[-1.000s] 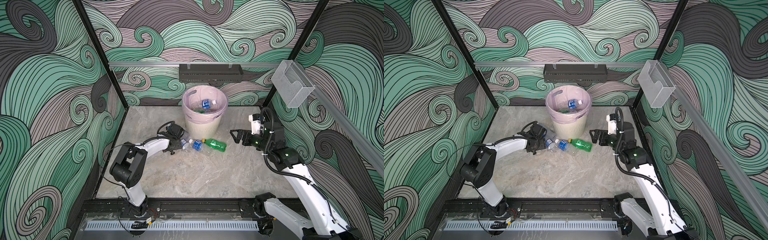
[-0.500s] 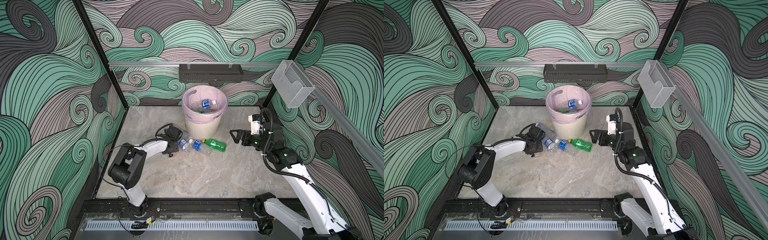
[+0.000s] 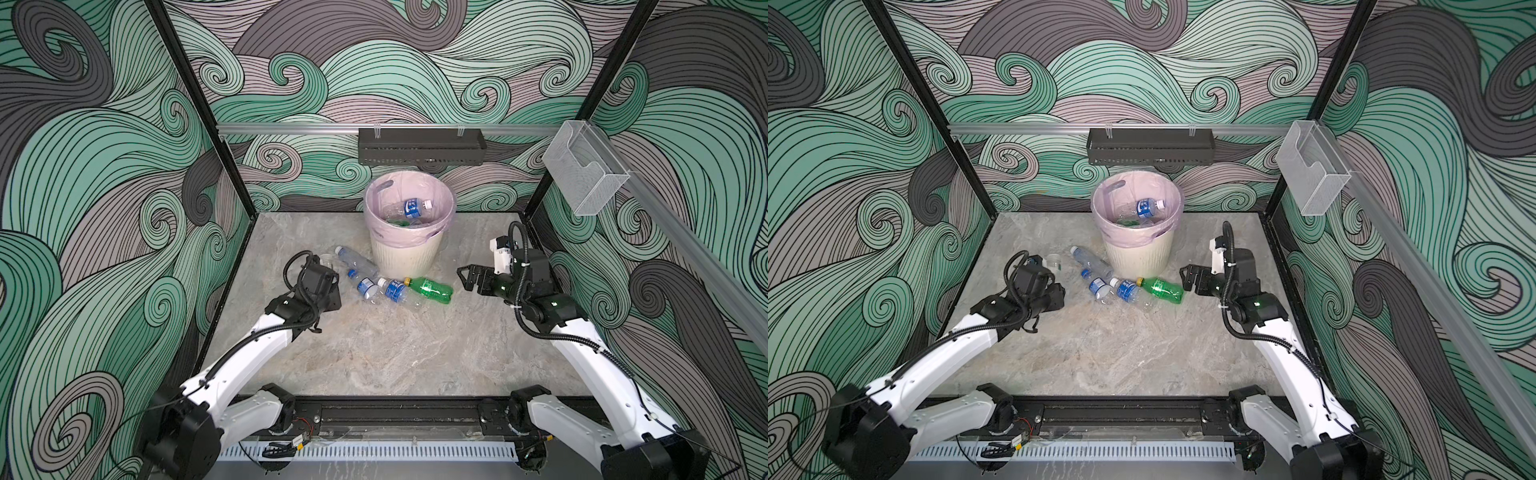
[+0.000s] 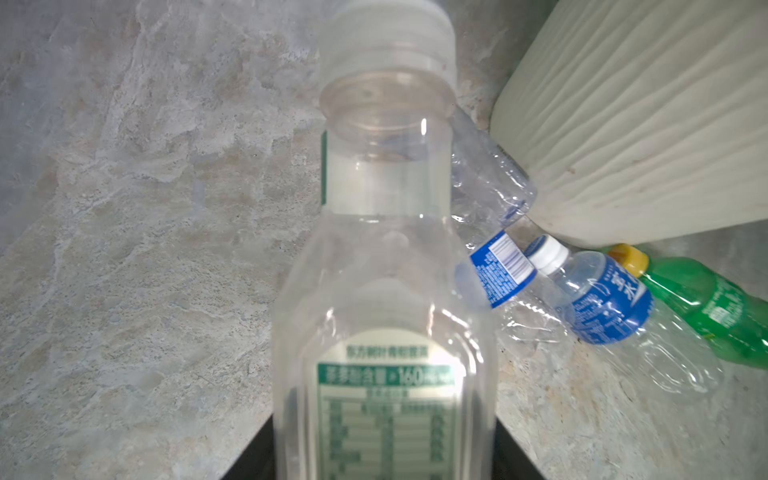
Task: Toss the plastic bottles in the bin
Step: 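Lift the clear bottle with the left gripper and drop it into the bin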
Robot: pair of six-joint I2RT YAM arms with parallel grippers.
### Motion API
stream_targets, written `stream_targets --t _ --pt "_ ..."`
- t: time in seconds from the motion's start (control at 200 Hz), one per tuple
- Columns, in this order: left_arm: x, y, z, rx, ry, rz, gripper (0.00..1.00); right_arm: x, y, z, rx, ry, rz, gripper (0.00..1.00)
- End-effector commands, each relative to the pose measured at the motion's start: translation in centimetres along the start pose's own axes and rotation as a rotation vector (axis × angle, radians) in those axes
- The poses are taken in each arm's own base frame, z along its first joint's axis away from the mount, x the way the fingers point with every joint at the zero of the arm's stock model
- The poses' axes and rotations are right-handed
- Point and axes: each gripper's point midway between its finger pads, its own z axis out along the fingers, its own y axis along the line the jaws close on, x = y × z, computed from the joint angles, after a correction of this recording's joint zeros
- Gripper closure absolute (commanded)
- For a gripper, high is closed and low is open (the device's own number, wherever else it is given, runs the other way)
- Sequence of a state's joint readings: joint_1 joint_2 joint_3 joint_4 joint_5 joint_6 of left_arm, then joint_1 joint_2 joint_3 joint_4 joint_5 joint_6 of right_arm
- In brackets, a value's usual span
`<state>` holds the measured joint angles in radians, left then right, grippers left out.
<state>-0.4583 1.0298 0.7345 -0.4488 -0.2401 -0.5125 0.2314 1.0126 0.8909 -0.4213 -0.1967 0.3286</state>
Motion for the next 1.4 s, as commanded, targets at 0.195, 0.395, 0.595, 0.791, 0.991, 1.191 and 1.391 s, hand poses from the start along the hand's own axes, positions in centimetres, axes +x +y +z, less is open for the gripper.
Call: stream_targets --t 0.195,0.395,0.595,0.791,0.991,1.191,1.391 --pt "1.6 -1.3 -1.9 0.201 -0.084 0.072 0.43 -0.9 -0.5 1.1 0.026 -0.003 -0.011 0.00" --pt "-1.5 -3.1 -4.5 0.280 -0.182 0.108 0.44 -0.9 -0.4 1.6 0.016 0.003 -0.001 0.00" --pt "-10.3 -8.6 -8.2 0.393 -0.276 0.194 0.42 -0.5 -0.5 1.4 0.014 0.000 0.008 0.00" --pt "-22.3 -17.8 -11.1 0.600 -0.360 0.210 0.43 0.4 -0.7 1.3 0.011 0.003 0.028 0.00" --pt "-27.1 -23.3 -7.4 0.641 -0.206 0.236 0.01 0.9 -0.7 2.1 -0.003 0.011 0.028 0.00" --pt "-25.5 -22.0 -8.5 0.621 -0.223 0.244 0.01 2.0 -0.9 3.1 -0.011 0.042 -0.018 0.00" --pt "-23.1 -16.3 -13.7 0.537 -0.383 0.200 0.01 3.7 0.1 6.3 -0.098 0.181 -0.065 0.00"
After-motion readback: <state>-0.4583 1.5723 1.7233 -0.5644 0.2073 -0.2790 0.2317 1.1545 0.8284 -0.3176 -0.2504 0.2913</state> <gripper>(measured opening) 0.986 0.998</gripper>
